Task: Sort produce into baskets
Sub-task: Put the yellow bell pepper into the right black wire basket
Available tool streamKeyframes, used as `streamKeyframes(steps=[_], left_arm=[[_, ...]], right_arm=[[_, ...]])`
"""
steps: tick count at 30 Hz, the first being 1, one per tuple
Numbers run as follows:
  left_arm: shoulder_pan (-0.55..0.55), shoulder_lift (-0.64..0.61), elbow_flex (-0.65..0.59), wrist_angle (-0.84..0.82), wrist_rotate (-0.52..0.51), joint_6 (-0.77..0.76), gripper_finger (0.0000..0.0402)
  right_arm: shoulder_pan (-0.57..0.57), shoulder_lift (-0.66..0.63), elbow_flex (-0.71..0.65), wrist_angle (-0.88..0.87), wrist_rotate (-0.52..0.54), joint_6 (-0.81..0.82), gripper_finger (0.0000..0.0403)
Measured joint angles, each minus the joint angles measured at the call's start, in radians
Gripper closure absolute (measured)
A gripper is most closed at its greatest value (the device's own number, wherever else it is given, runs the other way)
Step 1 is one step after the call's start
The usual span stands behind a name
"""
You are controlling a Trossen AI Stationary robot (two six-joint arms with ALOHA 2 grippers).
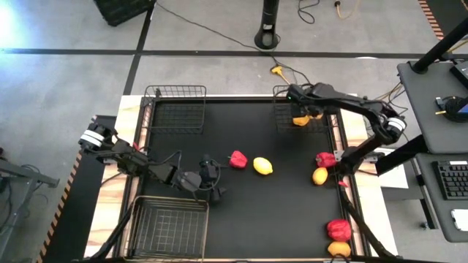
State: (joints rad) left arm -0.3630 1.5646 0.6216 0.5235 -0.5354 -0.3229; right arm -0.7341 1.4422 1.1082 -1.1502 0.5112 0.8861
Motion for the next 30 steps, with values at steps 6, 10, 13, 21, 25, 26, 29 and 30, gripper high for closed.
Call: streamKeyframes(steps=[6, 10, 13, 21, 25, 26, 29, 30], left_arm=[[0.0, 0.0, 0.0, 0.0, 0.0, -0.002, 0.0026], [0.0, 0.0, 0.0, 0.0, 0.0, -0.002, 0.0026], [0.0, 0.0, 0.0, 0.0, 0.0, -0.001, 0.0026], [0.0, 0.0, 0.0, 0.0, 0.0, -0.001, 0.0026], [0.0, 0.0, 0.0, 0.0, 0.0, -0.001, 0.0026], [0.0, 0.0, 0.0, 0.0, 0.0, -0.001, 0.0026], [0.0, 0.0, 0.0, 0.0, 0.0, -0.001, 0.0026], [0.0, 0.0, 0.0, 0.0, 0.0, -0.001, 0.0026]], right_arm=[[-0.052, -0.001, -0.092, 0.086, -0.036, 0.036, 0.0083], [-0.065, 0.0, -0.118, 0.126, -0.053, 0.021, 0.0083], [-0.065, 0.0, -0.118, 0.196, -0.093, -0.03, 0.0081], [-0.065, 0.0, -0.119, 0.322, -0.175, -0.06, 0.008], [-0.065, 0.0, -0.136, 0.32, -0.172, -0.092, 0.008], [-0.065, 0.0, -0.143, 0.324, -0.171, -0.101, 0.0079], [-0.069, 0.0, -0.164, 0.351, -0.174, -0.16, 0.0079], [-0.07, 0.0, -0.169, 0.357, -0.179, -0.183, 0.0079]])
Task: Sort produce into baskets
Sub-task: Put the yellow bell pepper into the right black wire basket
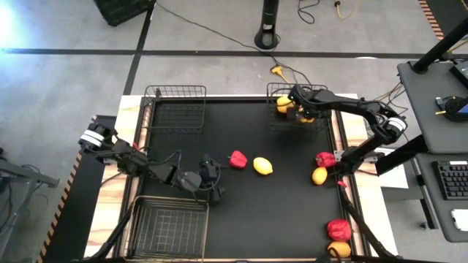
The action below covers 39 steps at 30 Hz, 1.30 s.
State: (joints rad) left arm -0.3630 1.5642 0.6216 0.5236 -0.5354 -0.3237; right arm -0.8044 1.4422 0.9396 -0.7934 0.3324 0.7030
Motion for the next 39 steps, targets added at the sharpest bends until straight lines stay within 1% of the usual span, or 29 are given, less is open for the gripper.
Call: streamKeyframes(steps=[6, 11, 16, 23, 30, 34, 39], left_arm=[[0.0, 0.0, 0.0, 0.0, 0.0, 0.0, 0.0026], [0.0, 0.0, 0.0, 0.0, 0.0, 0.0, 0.0026], [0.0, 0.0, 0.0, 0.0, 0.0, 0.0, 0.0026], [0.0, 0.0, 0.0, 0.0, 0.0, 0.0, 0.0026], [0.0, 0.0, 0.0, 0.0, -0.001, 0.008, 0.0026], [0.0, 0.0, 0.0, 0.0, -0.005, 0.008, 0.0026], [0.0, 0.0, 0.0, -0.002, -0.005, 0.008, 0.0026]], right_arm=[[-0.001, 0.0, -0.001, 0.015, -0.019, -0.099, 0.0079], [0.0, 0.0, 0.057, 0.036, -0.019, -0.097, 0.0079], [0.005, 0.014, 0.091, 0.045, -0.051, -0.2, 0.0079], [0.004, 0.133, 0.089, 0.014, -0.042, -0.315, 0.0079], [0.005, 0.234, 0.137, 0.014, -0.041, -0.353, 0.0077], [0.005, 0.254, 0.148, 0.013, -0.032, -0.352, 0.0063], [0.005, 0.244, 0.15, -0.021, 0.031, -0.315, 0.0026]])
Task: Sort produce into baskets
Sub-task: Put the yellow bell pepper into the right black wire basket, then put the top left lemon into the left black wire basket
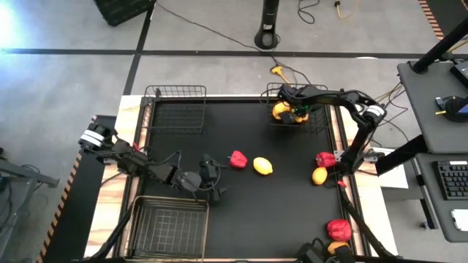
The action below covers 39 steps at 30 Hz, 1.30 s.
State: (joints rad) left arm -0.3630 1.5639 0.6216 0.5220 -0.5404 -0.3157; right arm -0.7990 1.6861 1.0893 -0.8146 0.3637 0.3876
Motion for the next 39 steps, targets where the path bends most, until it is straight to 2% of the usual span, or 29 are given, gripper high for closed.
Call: streamKeyframes(steps=[4, 13, 16, 20, 24, 28, 34, 39], left_arm=[[0.0, 0.0, 0.0, 0.0, 0.0, 0.0, 0.0026], [0.0, 0.0, 0.0, -0.001, 0.0, 0.0, 0.0026], [0.0, 0.0, 0.0, -0.001, 0.0, 0.0, 0.0026], [0.0, 0.0, 0.0, 0.006, 0.0, 0.011, 0.0026], [0.0, 0.0, 0.0, 0.028, 0.0, 0.019, 0.0026], [0.0, 0.0, 0.0, 0.039, 0.0, 0.023, 0.0026], [0.0, 0.0, 0.0, 0.038, 0.0, 0.026, 0.0026], [0.0, 0.0, 0.0, 0.038, 0.0, 0.028, 0.0026]], right_arm=[[0.0, -0.038, 0.0, -0.042, 0.04, 0.019, 0.0006], [0.001, -0.149, 0.064, -0.126, 0.024, -0.021, 0.0004], [0.016, -0.199, 0.118, -0.176, -0.034, -0.031, 0.0003], [0.084, -0.286, 0.145, -0.128, -0.188, -0.027, 0.0003], [0.199, -0.353, 0.136, 0.059, -0.308, 0.018, 0.0003], [0.344, -0.357, 0.135, 0.192, -0.339, 0.072, 0.0003], [0.63, -0.34, 0.14, 0.147, -0.329, 0.149, 0.0003], [0.876, -0.305, 0.138, 0.086, -0.226, 0.174, 0.0003]])
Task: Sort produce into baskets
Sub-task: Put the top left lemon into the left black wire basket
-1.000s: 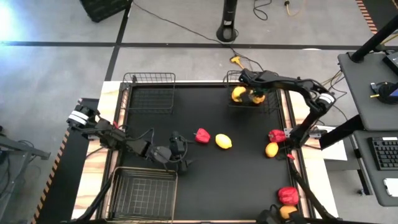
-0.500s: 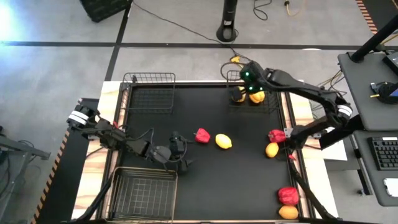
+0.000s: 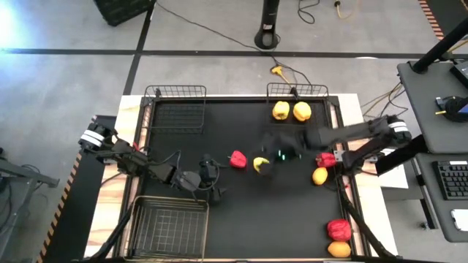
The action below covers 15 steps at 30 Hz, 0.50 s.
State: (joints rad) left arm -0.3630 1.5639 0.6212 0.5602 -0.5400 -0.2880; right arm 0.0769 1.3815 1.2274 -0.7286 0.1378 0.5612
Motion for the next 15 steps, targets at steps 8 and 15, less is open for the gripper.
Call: streamKeyframes(steps=[8, 15], left_arm=[[0.003, 0.065, 0.001, 0.028, 0.083, -0.017, 0.0026], [0.034, 0.115, 0.015, 0.134, 0.077, 0.04, 0.0026]], right_arm=[[0.173, 0.121, -0.002, -0.088, 0.118, 0.134, 0.0003], [0.193, 0.208, -0.002, -0.143, 0.163, 0.1, 0.0003]])
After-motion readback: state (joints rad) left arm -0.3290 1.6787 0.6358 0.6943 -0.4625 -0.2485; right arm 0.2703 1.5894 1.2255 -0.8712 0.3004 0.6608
